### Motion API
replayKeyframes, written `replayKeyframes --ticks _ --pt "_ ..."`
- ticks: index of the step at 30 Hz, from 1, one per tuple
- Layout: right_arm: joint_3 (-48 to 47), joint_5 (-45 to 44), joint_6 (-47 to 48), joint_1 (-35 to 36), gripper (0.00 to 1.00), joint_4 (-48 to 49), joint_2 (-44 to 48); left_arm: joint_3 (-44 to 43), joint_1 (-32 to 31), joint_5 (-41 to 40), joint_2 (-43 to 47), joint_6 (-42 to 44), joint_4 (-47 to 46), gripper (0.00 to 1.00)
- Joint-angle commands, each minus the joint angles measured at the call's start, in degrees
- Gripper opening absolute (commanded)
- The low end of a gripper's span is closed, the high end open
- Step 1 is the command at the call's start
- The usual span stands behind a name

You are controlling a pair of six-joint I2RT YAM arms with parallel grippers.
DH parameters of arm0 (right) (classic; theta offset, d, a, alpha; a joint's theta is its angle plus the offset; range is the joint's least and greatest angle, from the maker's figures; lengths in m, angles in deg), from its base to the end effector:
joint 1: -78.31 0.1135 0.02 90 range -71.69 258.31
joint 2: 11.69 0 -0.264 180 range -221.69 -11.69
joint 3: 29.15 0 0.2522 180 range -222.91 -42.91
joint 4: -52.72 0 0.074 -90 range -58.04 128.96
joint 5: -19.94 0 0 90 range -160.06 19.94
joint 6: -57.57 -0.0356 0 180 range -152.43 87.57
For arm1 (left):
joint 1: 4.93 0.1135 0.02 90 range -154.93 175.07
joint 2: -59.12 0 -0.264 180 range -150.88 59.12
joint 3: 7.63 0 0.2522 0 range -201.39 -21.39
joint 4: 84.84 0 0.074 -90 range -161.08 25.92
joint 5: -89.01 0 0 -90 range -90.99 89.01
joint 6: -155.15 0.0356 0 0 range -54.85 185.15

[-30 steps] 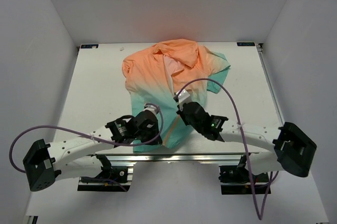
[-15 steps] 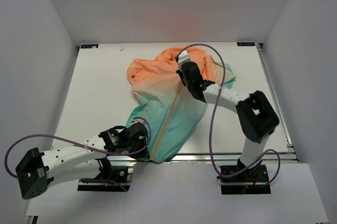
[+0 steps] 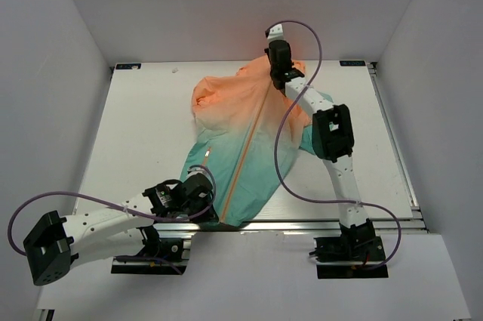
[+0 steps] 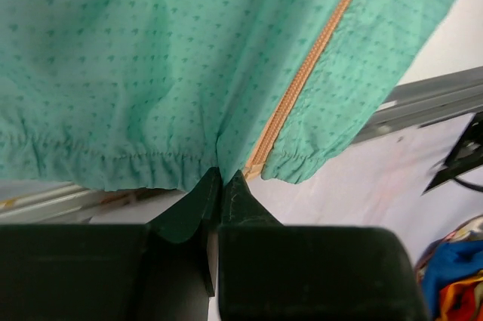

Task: Zip up the jacket

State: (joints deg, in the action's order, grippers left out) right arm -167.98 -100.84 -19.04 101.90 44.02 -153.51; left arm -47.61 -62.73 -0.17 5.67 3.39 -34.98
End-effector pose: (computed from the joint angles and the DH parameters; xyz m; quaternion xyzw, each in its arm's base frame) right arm 0.5405 0.2161 0.2423 -0.0782 0.7622 -0.1509 0.6247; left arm 0.0834 -0.1333 0.1689 -0.0320 0.9725 -0.2028 0.1101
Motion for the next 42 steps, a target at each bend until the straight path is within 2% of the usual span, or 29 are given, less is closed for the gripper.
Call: replayKeyframes --ticks 1,6,9,10,11,12,13,14,15,16,20,23,24,25,26,27,28,29,30,31,32,34,35,36,37,39,40,42 --pt "-10.3 -7.1 6.6 -2.9 0.00 8.6 -5.1 3.1 -0.9 7.3 -0.3 -0.7 8.4 0.00" --pt "-8.0 -4.4 9.6 -3.1 0.00 12.1 -4.9 2.3 -0.8 5.2 0.4 -1.3 10.1 0.00" --pt "-3.4 3.1 9.8 -2.6 0.00 12.3 -2.6 1.5 -0.7 4.0 0.8 -1.5 10.5 0.00" --pt "-1.2 4.8 9.8 -2.2 0.00 12.9 -0.1 0.1 -0.8 3.2 0.3 -1.4 10.7 0.08" --pt "2.3 6.5 9.7 -2.1 0.09 12.8 1.1 -1.3 -0.8 2.2 -0.1 -1.0 11.7 0.26" --pt "3.4 7.9 9.4 -1.3 0.41 12.6 2.3 -2.9 -0.7 0.0 -0.7 -0.6 12.5 0.47" --pt "4.3 8.1 8.8 -0.9 0.56 12.2 4.4 -4.9 -0.8 -2.7 -1.3 0.0 13.6 0.98" --pt "5.0 8.3 8.0 -0.7 0.64 10.9 5.4 -9.4 -0.8 -4.6 -2.4 1.1 16.1 0.98" --pt "6.2 9.0 7.1 -0.3 0.82 9.9 6.6 -12.0 -0.8 -6.7 -3.1 2.0 17.4 0.98" --pt "7.1 9.0 5.0 -0.1 0.89 9.2 9.3 -14.7 -0.7 -12.1 -3.7 2.5 21.3 0.98" --pt "14.1 7.2 -3.6 -0.1 0.89 5.8 18.0 -30.3 -0.6 -26.3 -6.4 2.2 28.5 0.98" --pt "22.1 5.4 -9.9 -0.1 0.89 2.8 26.8 -34.9 0.7 -34.1 -6.5 2.1 28.9 0.98" --pt "26.2 4.6 -11.8 -0.3 0.89 -0.9 31.4 -36.8 1.5 -36.2 -6.2 2.3 28.5 0.98" --pt "28.0 4.5 -13.5 -0.4 0.89 -3.5 33.8 -37.6 3.4 -38.2 -6.1 2.5 27.2 0.98" --pt "30.3 4.4 -19.7 -0.7 0.89 -6.4 36.0 -38.4 8.9 -39.5 -6.1 5.7 25.8 0.98" --pt "32.9 6.2 -22.1 -1.7 0.89 -9.3 38.5 -39.3 12.3 -39.1 -5.6 7.9 24.0 0.98" --pt "39.5 7.6 -24.5 -2.3 0.89 -12.6 43.9 -39.2 18.9 -38.7 -5.2 10.8 18.5 0.98" --pt "43.3 9.1 -26.9 -3.8 0.89 -13.7 46.7 -38.7 21.7 -37.0 -4.8 17.6 14.8 0.98" --pt "46.9 10.6 -30.7 -4.4 0.89 -14.5 49.6 -37.3 24.3 -36.1 -4.0 19.6 11.5 0.98" --pt "54.3 11.0 -31.9 -5.0 0.89 -15.2 55.2 -36.7 30.5 -34.5 -3.9 21.2 6.3 0.98" --pt "57.6 11.1 -33.0 -5.8 0.89 -16.0 57.9 -36.5 34.5 -27.2 -4.3 24.5 4.4 0.98" --pt "64.0 10.9 -34.7 -6.1 0.89 -16.0 66.2 -35.8 43.3 -17.6 -7.3 26.5 0.2 0.98" --pt "69.5 11.3 -34.7 -6.1 0.89 -16.1 68.8 -35.1 51.6 -12.8 -8.8 27.9 -1.2 0.98" --pt "72.1 10.2 -35.3 -6.1 0.89 -16.2 71.7 -34.4 55.0 -5.1 -10.4 28.5 -2.2 0.98" --pt "74.3 9.5 -35.9 -6.1 0.89 -16.8 77.3 -33.7 60.8 -2.7 -13.6 29.6 -3.3 0.98" --pt "79.6 6.0 -37.8 -6.1 0.89 -18.1 82.6 -33.7 62.6 -4.1 -15.4 29.0 -3.1 0.98" --pt "81.2 5.5 -38.6 -6.1 0.89 -18.7 87.5 -33.0 62.8 -5.1 -15.3 28.8 -5.7 0.98" --pt "85.1 4.2 -38.4 -6.1 0.89 -18.5 91.6 -29.3 63.2 -4.0 -12.8 28.6 -10.0 0.98"
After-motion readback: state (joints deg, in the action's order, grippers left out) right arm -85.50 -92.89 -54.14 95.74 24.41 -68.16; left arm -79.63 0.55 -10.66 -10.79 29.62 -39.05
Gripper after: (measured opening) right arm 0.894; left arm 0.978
